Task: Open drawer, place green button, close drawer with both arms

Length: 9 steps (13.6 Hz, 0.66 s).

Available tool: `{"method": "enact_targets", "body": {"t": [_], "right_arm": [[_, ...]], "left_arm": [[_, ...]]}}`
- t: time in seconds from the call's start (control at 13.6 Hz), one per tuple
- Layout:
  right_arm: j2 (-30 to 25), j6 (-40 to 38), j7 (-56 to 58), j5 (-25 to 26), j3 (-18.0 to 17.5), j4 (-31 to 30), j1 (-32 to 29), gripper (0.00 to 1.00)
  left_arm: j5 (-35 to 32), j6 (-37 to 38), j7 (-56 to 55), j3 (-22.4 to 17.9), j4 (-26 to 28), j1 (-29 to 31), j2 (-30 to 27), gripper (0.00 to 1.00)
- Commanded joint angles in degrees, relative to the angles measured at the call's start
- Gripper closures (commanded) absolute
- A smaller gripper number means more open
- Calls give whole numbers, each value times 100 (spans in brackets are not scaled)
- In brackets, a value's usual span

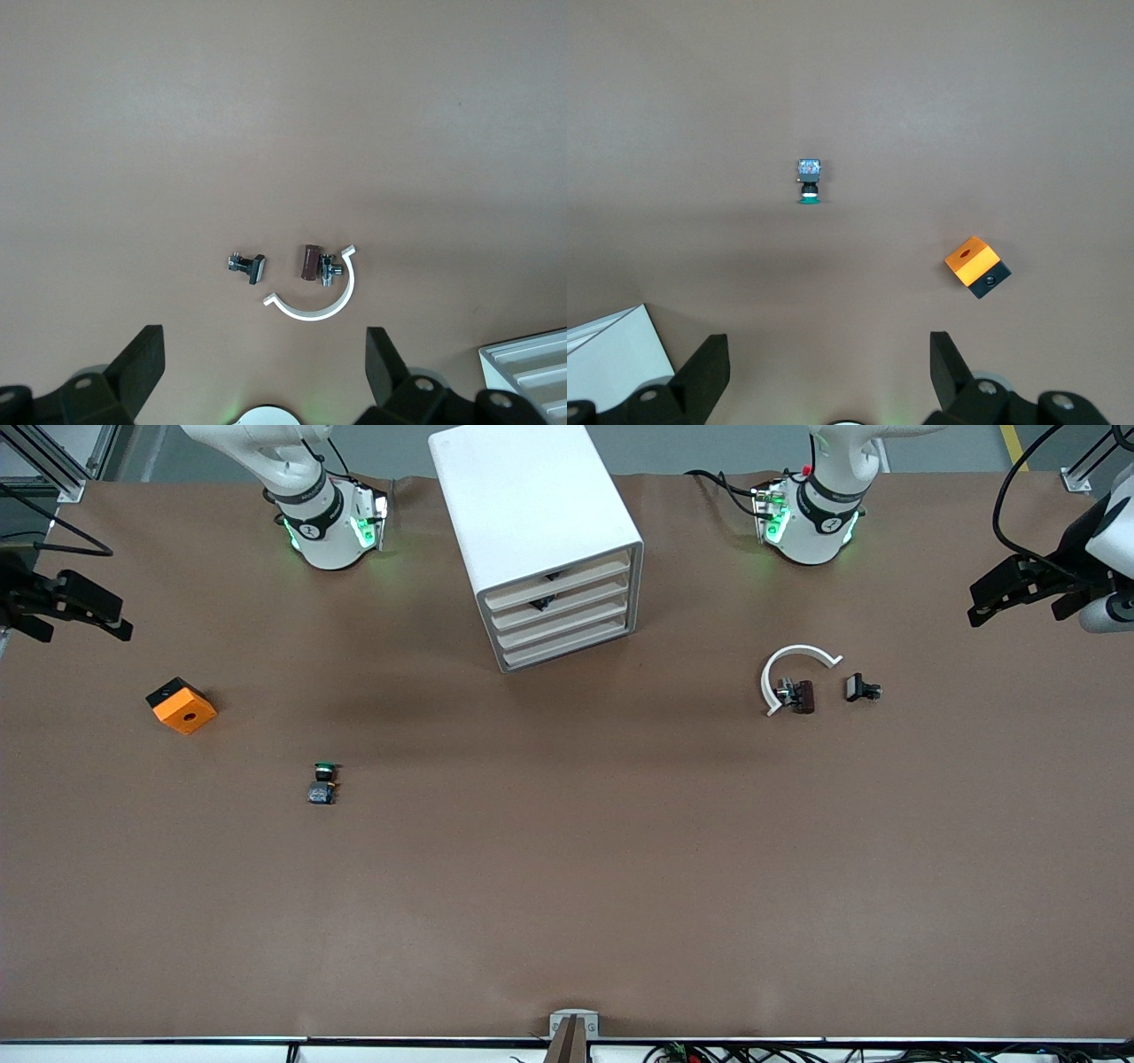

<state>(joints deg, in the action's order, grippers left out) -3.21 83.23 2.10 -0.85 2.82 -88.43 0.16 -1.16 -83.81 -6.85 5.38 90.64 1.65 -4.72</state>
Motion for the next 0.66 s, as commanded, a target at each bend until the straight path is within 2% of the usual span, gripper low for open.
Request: {"method": "enact_targets", "body": {"t": [0.0,0.22,0.44,0.59], "right_arm": [[40,-445,35,33,8,360,-173,0],[5,-456,-61,-28,8,335,-174,0],[5,-456,-271,-38,-1,344,-166,0],[5,-465,-281,-29,-1,352,-166,0]], "left_arm": [[-113,136,8,33,-161,2,68,0],[-69,136,-1,33,-178,-50,260,0],[158,136,-88,77,-537,-94,910,0],[458,32,-228,112,-565,-269,1323,0]]}}
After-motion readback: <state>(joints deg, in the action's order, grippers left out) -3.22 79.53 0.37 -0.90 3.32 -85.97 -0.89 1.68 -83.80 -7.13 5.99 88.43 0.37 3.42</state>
